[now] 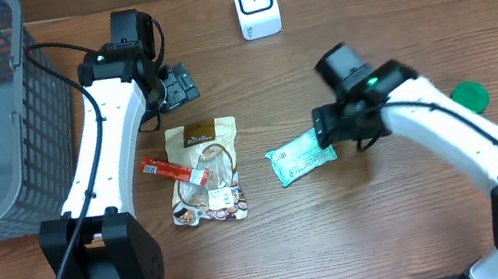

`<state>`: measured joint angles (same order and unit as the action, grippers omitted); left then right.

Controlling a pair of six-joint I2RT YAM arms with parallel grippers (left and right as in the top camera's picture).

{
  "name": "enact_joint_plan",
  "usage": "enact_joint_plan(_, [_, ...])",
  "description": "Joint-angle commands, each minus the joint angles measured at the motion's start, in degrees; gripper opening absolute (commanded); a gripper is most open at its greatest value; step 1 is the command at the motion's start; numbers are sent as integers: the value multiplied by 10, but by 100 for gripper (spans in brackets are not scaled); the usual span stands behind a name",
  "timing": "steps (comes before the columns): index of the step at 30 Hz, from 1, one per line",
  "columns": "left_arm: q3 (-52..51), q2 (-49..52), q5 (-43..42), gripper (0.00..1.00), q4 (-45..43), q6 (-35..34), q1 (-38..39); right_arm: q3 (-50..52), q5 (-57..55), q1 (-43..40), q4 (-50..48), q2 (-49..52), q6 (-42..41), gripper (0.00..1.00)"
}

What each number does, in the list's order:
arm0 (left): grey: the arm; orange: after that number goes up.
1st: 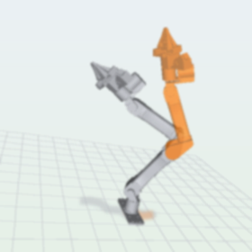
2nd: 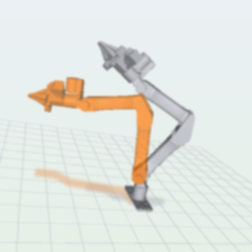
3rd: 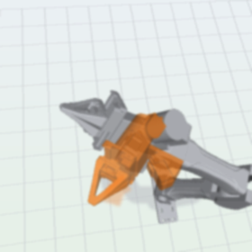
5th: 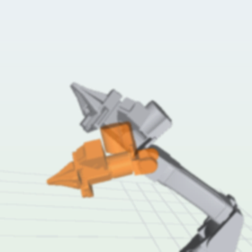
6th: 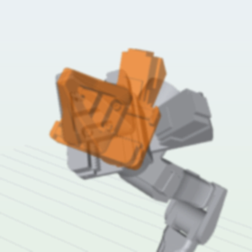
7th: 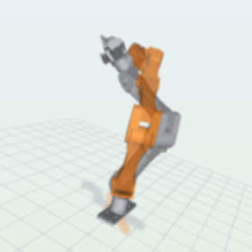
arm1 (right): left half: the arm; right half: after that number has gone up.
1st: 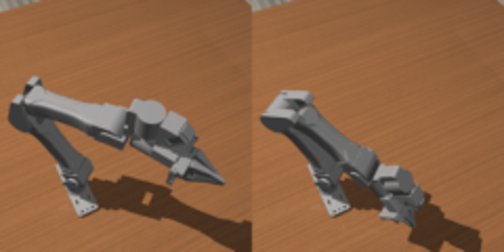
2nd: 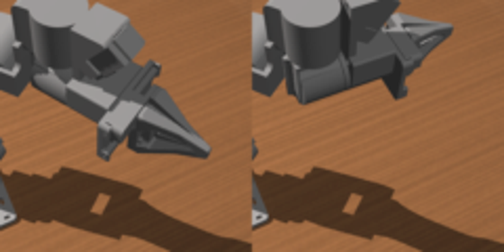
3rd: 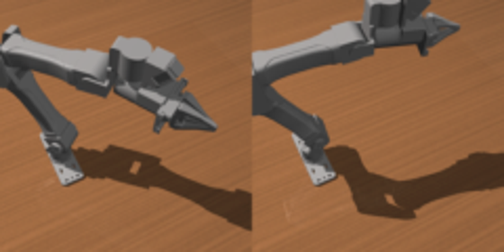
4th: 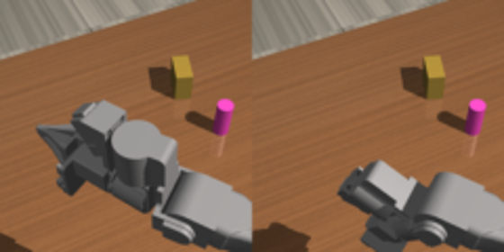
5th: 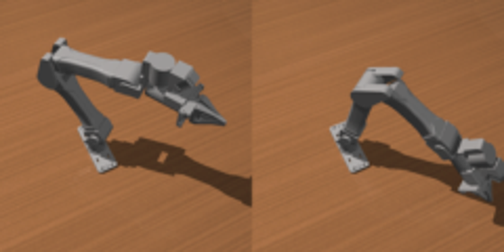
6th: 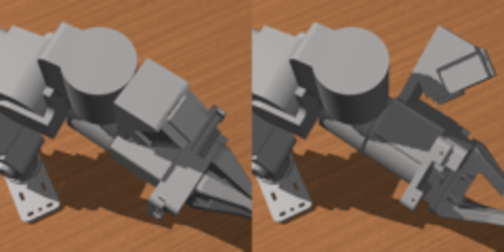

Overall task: Scan the item barcode
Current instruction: 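Grasp the mint-green wipes pack with the right gripper and drag right, then move the left gripper over the wipes pack's left end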

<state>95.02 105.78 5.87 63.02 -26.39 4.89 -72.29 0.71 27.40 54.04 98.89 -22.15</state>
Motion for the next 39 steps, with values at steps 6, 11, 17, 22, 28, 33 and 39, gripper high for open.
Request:
enact_joint_plan(6, [7, -9, 5, 100, -2, 6, 0, 38, 71, -50, 0, -5, 61, 91])
enact_joint_plan(11, [7, -9, 4, 100, -3, 6, 0, 72, 71, -50, -30, -5, 61, 95])
enact_joint_plan(17, [7, -9, -69, 100, 5, 4, 0, 83, 71, -50, -56, -5, 61, 97])
enact_joint_plan(22, [7, -9, -181, 100, 25, 5, 3, 83, 71, -50, -62, -5, 59, 97])
enact_joint_plan(28, [4, -9, -233, 47, 31, 49, 39, 83, 71, -50, -65, -5, 59, 98])
enact_joint_plan(33, [-23, -9, -219, 4, 29, 54, 95, 83, 71, -50, -64, -5, 59, 100])
enact_joint_plan(39, [-109, -9, -187, 7, -27, 7, 159, 83, 115, -50, -77, -5, 62, 100])
